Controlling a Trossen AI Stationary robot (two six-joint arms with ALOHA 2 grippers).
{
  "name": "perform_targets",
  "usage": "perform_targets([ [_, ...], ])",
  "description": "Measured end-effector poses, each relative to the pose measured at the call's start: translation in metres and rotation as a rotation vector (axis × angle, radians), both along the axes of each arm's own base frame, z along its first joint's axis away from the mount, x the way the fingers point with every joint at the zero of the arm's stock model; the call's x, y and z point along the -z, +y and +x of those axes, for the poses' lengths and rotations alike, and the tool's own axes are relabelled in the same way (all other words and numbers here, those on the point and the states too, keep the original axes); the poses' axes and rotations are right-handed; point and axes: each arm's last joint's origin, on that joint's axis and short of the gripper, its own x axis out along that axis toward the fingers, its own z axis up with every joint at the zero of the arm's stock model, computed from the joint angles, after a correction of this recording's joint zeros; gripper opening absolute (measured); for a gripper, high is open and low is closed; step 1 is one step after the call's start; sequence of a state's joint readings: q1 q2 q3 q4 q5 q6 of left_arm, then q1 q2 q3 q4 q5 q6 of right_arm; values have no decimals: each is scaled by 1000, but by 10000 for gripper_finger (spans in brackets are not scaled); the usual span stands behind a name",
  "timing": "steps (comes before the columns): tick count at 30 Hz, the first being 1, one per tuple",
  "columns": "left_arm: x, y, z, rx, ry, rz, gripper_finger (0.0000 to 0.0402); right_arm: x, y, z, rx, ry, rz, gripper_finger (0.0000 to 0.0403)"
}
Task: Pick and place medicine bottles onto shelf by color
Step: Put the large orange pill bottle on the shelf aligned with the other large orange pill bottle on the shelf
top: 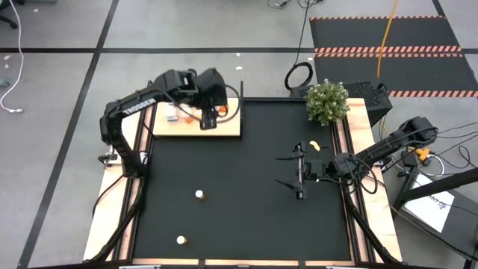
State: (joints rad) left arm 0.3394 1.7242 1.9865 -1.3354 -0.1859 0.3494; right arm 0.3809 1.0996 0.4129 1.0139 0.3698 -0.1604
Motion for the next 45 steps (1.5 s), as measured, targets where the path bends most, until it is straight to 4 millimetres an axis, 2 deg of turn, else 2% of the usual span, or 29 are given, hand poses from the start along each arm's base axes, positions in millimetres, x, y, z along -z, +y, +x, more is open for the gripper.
perform_targets([
  [6,12,32,-5,-49,37,-84,216,1,0,0,1,9,-4,329],
  [11,30,45,-1,-75,116,-129,221,1,0,0,1,14,-6,329],
  [16,50,52,9,-81,201,-170,231,2,0,0,0,18,-5,329],
  [25,88,61,27,-65,342,-229,216,3,0,1,-3,28,-2,329],
  [29,102,64,32,-49,399,-251,225,3,0,1,-6,29,-3,329],
  [33,111,70,33,-36,437,-264,233,3,0,1,-6,29,-3,329],
  [37,119,78,33,-26,459,-269,224,3,0,1,-6,32,-4,329],
  [41,123,84,32,-35,478,-262,216,4,0,1,-6,38,-6,329],
  [45,124,87,31,-32,482,-255,226,4,0,1,-6,38,-6,329],
])
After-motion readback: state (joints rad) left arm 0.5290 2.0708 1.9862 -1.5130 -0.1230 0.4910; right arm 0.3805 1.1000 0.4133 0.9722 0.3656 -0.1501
